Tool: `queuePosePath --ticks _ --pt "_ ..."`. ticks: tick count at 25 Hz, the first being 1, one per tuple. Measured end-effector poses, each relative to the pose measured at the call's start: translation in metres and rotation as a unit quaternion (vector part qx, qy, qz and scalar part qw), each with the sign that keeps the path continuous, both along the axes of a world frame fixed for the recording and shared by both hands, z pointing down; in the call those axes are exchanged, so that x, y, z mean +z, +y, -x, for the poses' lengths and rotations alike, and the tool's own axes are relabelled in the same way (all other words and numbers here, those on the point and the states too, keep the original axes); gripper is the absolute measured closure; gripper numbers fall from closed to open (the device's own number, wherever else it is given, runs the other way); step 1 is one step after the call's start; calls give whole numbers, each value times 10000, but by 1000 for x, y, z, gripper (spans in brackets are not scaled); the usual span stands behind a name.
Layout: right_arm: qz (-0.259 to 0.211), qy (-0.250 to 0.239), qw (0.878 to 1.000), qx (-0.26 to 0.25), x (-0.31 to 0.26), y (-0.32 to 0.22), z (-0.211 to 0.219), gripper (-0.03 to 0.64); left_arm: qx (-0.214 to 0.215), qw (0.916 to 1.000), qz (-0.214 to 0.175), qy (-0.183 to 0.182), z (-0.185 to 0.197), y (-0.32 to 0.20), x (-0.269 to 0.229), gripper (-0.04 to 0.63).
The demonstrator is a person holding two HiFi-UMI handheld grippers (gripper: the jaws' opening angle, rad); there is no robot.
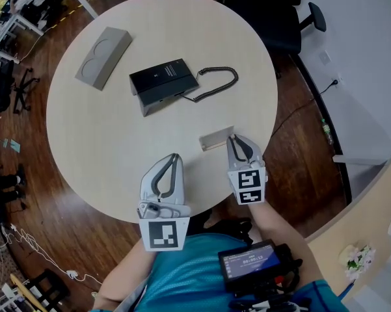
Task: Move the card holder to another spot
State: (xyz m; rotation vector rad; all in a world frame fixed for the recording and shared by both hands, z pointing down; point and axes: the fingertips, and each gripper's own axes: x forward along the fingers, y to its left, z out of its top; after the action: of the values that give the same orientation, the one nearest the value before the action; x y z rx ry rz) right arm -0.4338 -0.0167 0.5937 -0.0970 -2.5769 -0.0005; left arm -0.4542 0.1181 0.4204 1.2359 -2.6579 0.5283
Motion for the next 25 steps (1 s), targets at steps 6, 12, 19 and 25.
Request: queuePosePath --ticks 6,12,19,25 --pt "41 47 10000 -5 2 0 1 575 71 9999 -63 42 -3 -1 -1 581" --pt "237 199 9995 -65 -3 -3 -4 528 -127 9978 -492 419 -6 -5 -2 581" --pt "352 -288 9981 406 -67 -19 -22 571 -5 9936 -874 715 -16 -20 -13 581" --pt "275 -624 9920 1062 -136 -52 -57 624 515 9869 -1258 864 -33 -52 -36 581"
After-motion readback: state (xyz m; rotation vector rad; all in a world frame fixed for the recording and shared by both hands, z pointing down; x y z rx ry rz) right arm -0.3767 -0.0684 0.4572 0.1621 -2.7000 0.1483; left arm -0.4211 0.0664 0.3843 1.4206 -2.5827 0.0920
